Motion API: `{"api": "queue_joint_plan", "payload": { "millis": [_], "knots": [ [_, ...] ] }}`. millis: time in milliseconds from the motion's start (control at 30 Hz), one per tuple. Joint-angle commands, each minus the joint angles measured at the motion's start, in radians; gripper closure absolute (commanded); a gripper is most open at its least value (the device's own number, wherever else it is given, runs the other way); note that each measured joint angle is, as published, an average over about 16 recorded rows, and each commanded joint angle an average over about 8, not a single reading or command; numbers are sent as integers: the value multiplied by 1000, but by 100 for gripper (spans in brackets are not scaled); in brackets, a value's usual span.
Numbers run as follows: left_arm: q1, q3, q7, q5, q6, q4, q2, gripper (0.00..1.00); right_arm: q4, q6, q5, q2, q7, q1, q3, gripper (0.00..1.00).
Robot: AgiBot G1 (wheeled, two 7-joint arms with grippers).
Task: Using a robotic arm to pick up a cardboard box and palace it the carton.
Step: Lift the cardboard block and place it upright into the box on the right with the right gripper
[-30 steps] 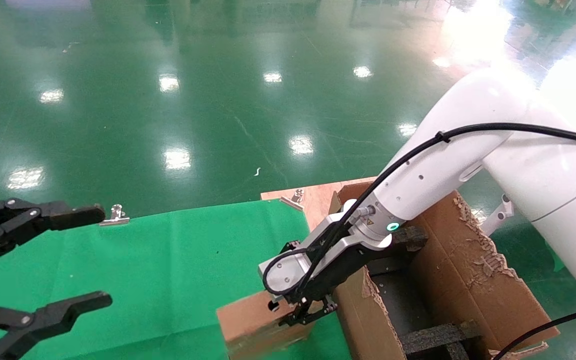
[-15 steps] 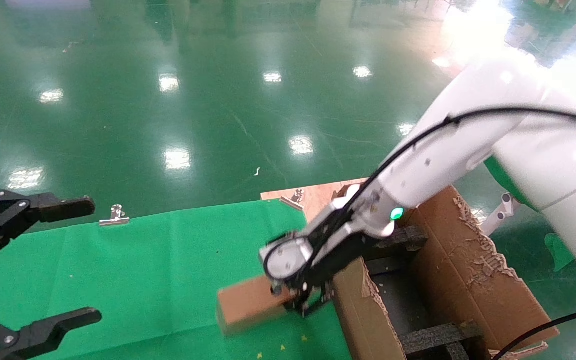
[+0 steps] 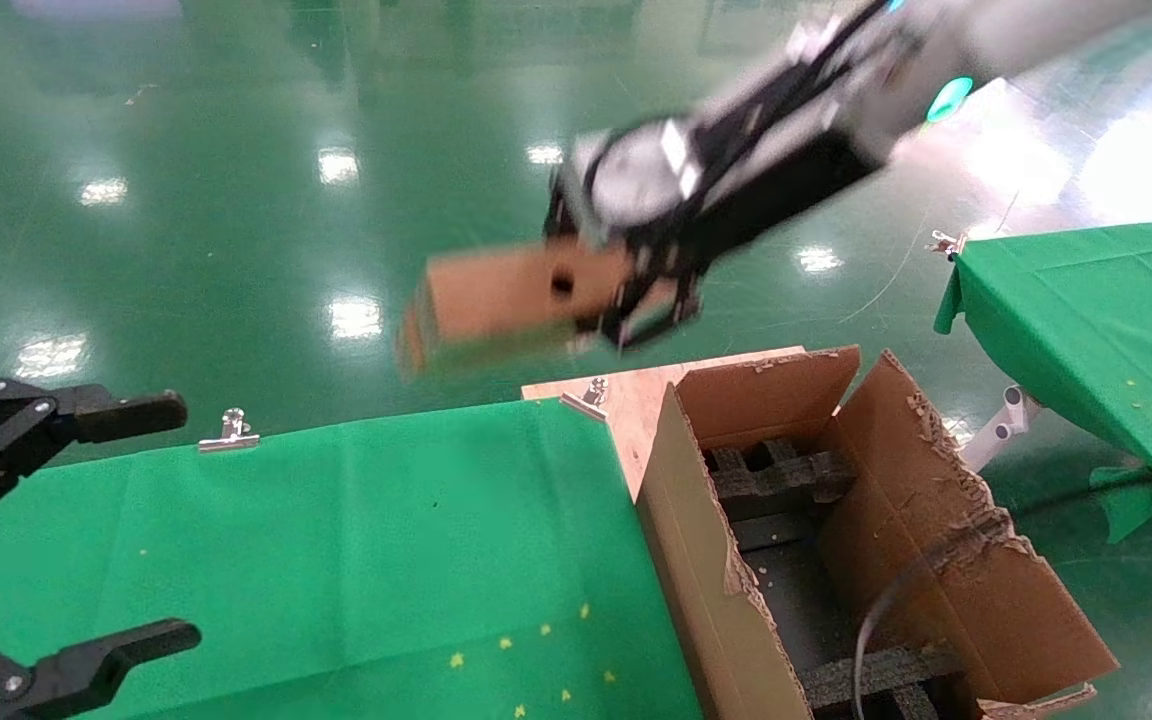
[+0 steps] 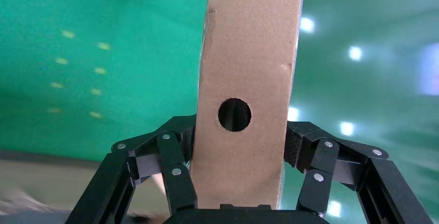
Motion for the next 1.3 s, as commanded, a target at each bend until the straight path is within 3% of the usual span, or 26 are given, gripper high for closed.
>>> {"api": "queue_joint_plan", "payload": {
  "millis": [33, 300, 500, 833, 1300],
  "knots": [
    [0, 0, 0, 0, 0, 0, 0, 0, -43, 2, 12, -1, -29, 55, -10, 100],
    [0, 1, 0, 0, 0, 0, 0, 0, -133, -3, 62, 7, -91, 105, -84, 100],
    [0, 1, 1, -1, 0, 0, 0, 0, -163, -6, 101, 57, -111, 130, -157, 100],
    [0, 2, 1, -1, -1, 0, -1, 0, -165, -10, 144, 209, -95, 211, -301, 100],
    [-1, 3, 1, -2, -1, 0, -1, 0, -58, -12, 174, 445, -9, 326, -582, 100]
  ]
}}
